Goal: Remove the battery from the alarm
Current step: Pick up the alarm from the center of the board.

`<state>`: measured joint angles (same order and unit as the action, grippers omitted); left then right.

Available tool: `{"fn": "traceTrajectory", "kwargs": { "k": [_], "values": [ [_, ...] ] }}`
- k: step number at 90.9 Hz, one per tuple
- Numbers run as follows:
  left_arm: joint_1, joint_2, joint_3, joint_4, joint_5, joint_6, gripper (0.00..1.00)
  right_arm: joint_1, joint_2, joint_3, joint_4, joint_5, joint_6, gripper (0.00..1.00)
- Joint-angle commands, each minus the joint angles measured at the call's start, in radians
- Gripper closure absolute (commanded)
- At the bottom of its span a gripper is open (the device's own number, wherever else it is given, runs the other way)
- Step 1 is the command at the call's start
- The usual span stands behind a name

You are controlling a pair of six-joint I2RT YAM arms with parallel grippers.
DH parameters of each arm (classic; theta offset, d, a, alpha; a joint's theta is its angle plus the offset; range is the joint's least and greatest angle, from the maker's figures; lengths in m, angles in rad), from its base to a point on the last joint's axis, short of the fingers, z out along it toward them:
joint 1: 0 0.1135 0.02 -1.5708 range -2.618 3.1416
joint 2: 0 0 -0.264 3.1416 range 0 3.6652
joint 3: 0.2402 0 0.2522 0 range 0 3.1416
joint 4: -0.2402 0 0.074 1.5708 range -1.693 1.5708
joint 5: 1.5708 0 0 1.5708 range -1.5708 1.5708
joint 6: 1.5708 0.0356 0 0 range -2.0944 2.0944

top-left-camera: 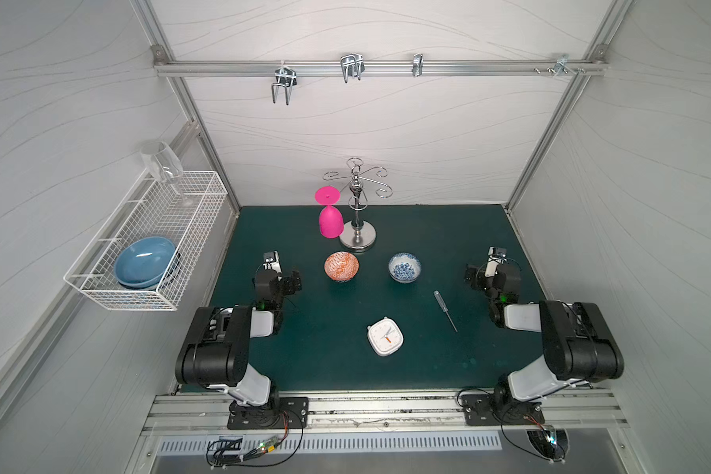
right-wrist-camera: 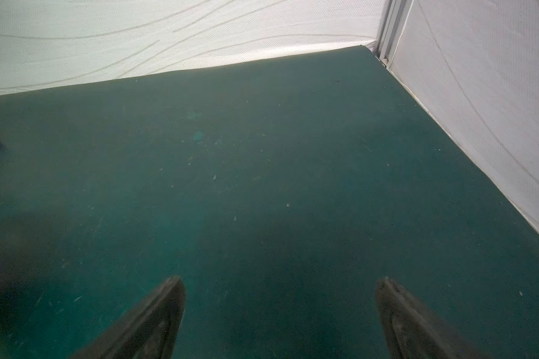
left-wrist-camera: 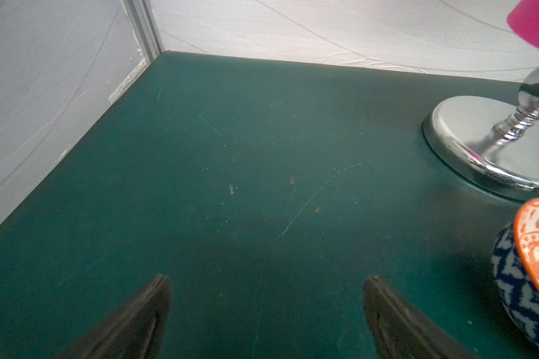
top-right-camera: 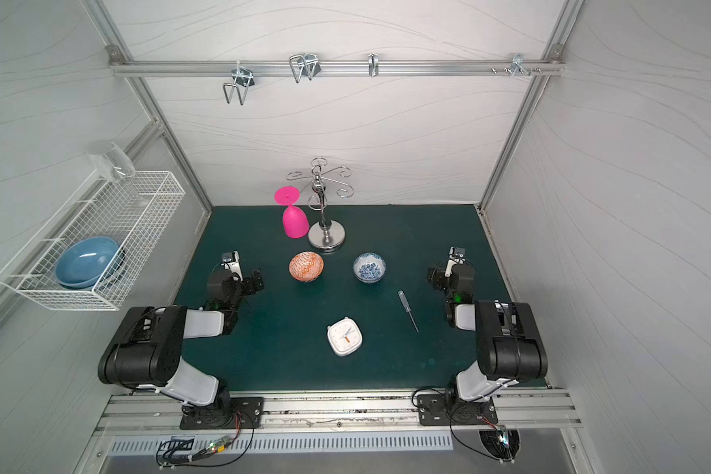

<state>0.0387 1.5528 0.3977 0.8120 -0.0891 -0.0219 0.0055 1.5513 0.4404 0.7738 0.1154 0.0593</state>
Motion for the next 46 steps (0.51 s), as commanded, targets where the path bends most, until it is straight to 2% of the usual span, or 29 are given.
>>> {"fn": "traceTrajectory", "kwargs": {
  "k": [1, 22, 31, 37, 42, 46],
  "values": [
    [-0.003, -0.004, 0.011, 0.045, 0.003, 0.0, 0.0, 0.005, 0.0, 0.0, -0.004, 0.005, -0.004, 0.01],
    [-0.003, -0.003, 0.012, 0.041, 0.003, -0.001, 0.0, 0.003, -0.009, -0.001, -0.003, 0.009, -0.002, 0.01],
    [-0.009, -0.02, 0.003, 0.054, 0.018, 0.01, 0.0, -0.009, -0.145, 0.103, -0.293, 0.006, 0.043, 0.01],
    [-0.058, -0.099, -0.002, 0.005, -0.057, 0.042, 0.0, -0.017, -0.248, 0.148, -0.459, -0.037, 0.094, 0.01],
    [-0.097, -0.204, 0.018, -0.14, -0.105, 0.042, 0.0, -0.012, -0.348, 0.166, -0.56, -0.073, 0.15, 0.01],
    [-0.113, -0.284, 0.052, -0.274, -0.139, -0.018, 0.0, 0.004, -0.43, 0.179, -0.623, -0.104, 0.188, 0.01]
  ]
}}
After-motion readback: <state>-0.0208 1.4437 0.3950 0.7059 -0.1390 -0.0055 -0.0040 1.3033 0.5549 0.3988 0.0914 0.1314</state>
